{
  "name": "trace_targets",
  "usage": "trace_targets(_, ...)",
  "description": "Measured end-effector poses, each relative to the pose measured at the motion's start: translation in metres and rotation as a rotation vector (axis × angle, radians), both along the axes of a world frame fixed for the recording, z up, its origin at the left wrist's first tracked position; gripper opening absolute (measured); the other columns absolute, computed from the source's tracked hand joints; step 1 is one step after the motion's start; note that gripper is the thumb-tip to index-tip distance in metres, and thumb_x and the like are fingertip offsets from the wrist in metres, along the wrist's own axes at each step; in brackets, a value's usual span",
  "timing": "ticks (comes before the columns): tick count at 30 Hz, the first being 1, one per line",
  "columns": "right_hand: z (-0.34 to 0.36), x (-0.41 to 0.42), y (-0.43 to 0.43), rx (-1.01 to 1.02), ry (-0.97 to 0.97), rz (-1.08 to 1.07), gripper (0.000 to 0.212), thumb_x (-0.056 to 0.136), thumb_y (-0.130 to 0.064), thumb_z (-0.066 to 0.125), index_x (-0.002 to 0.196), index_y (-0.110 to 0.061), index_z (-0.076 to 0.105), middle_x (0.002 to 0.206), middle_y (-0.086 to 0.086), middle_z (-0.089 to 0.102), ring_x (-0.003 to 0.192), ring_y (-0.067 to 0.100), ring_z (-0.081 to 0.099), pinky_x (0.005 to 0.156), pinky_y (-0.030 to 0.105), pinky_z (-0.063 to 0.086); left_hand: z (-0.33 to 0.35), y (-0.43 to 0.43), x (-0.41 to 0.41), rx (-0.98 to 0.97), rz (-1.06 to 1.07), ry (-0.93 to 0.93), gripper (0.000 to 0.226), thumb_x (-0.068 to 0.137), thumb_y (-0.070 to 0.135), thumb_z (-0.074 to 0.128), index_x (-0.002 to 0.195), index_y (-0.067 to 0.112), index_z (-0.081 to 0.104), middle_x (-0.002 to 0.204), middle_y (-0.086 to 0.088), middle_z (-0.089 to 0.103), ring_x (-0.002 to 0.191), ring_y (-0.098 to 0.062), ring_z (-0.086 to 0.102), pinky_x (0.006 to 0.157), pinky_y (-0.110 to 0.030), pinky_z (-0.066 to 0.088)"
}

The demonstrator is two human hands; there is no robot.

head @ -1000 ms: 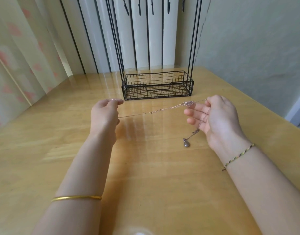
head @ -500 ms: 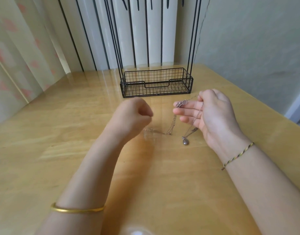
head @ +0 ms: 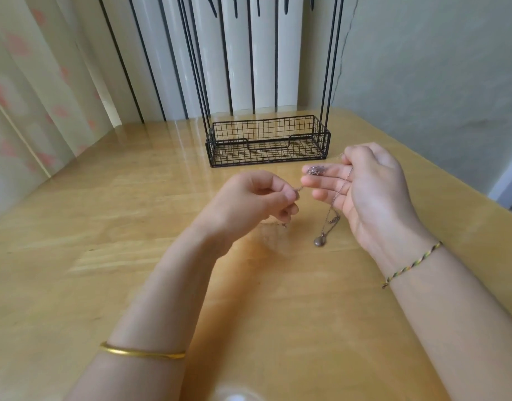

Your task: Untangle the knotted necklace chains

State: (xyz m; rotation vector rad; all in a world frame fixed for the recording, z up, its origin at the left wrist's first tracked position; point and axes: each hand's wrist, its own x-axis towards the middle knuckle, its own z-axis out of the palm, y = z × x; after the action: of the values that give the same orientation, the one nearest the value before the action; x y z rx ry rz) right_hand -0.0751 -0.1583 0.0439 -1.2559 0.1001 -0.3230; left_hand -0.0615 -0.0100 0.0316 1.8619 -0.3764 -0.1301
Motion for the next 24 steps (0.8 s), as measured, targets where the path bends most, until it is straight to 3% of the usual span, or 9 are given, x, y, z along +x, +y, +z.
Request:
trace_targets(5,-0.01,0.008,-0.004,-0.153,0.106,-0.089,0.013,0.092,-0.006,0.042,0.082,-0.014,0.044,0.079,0.009,0.059,0.05,0.014,0.054,0.044,0.023,0.042,0.009,0.003,-0.004,-0.182,-0.019,0.129,0.013,0.093,0.015,0.058,0.087,0.008,0.068,0.069,0.0,0.066,0.056,-0.009,0.057,0.061,-0.019,0.049)
trace_targets(9,-0.016,0.004,-0.002,-0.433,0.144,-0.004,0.019,0.086,-0.002,0.053,0.095,-0.017,0.048,0.087,0.002,0.053,0.056,0.011,0.055,0.046,0.023,0.039,0.014,0.003,-0.006,-0.31,0.021,0.197,0.011,0.093,0.014,0.058,0.088,0.009,0.067,0.07,0.0,0.067,0.053,-0.008,0.059,0.056,-0.017,0.049)
trace_targets(11,-0.012,0.0,0.0,-0.482,0.119,0.082,0.018,0.083,-0.003,0.055,0.086,-0.02,0.055,0.084,-0.002,0.058,0.063,0.011,0.056,0.051,0.024,0.038,0.016,0.003,-0.007,-0.366,0.048,0.218,0.01,0.092,0.013,0.058,0.089,0.009,0.066,0.073,-0.001,0.069,0.055,-0.009,0.062,0.053,-0.017,0.05)
trace_targets(13,-0.009,-0.003,0.001,-0.482,0.116,0.188,0.014,0.081,-0.01,0.059,0.074,-0.022,0.06,0.075,-0.006,0.064,0.07,0.011,0.057,0.059,0.027,0.037,0.017,0.003,-0.007,-0.414,0.078,0.232,0.01,0.092,0.013,0.058,0.089,0.009,0.067,0.077,-0.003,0.072,0.059,-0.01,0.067,0.054,-0.018,0.053)
trace_targets(16,-0.007,-0.006,0.001,-0.519,0.102,0.313,0.006,0.08,-0.027,0.064,0.076,-0.022,0.062,0.076,-0.009,0.07,0.076,0.01,0.057,0.066,0.03,0.034,0.018,0.004,-0.006,-0.473,0.136,0.233,0.009,0.092,0.012,0.059,0.089,0.008,0.066,0.08,-0.005,0.074,0.06,-0.01,0.068,0.057,-0.019,0.056)
trace_targets(19,-0.008,-0.007,0.002,-0.527,0.066,0.378,0.023,0.077,-0.039,0.071,0.088,-0.02,0.063,0.082,-0.01,0.071,0.075,0.007,0.057,0.065,0.029,0.034,0.018,0.005,-0.006,-0.527,0.15,0.222,0.008,0.092,0.011,0.059,0.09,0.007,0.065,0.081,-0.007,0.075,0.064,-0.013,0.07,0.06,-0.022,0.058)
trace_targets(24,-0.013,-0.006,0.008,-0.409,0.05,0.461,0.025,0.08,-0.009,0.069,0.103,-0.009,0.059,0.077,-0.005,0.07,0.069,0.009,0.056,0.057,0.024,0.033,0.02,0.004,-0.006,-0.631,0.129,0.228,0.011,0.093,0.008,0.055,0.096,0.003,0.064,0.085,-0.01,0.075,0.075,-0.017,0.073,0.07,-0.026,0.059)
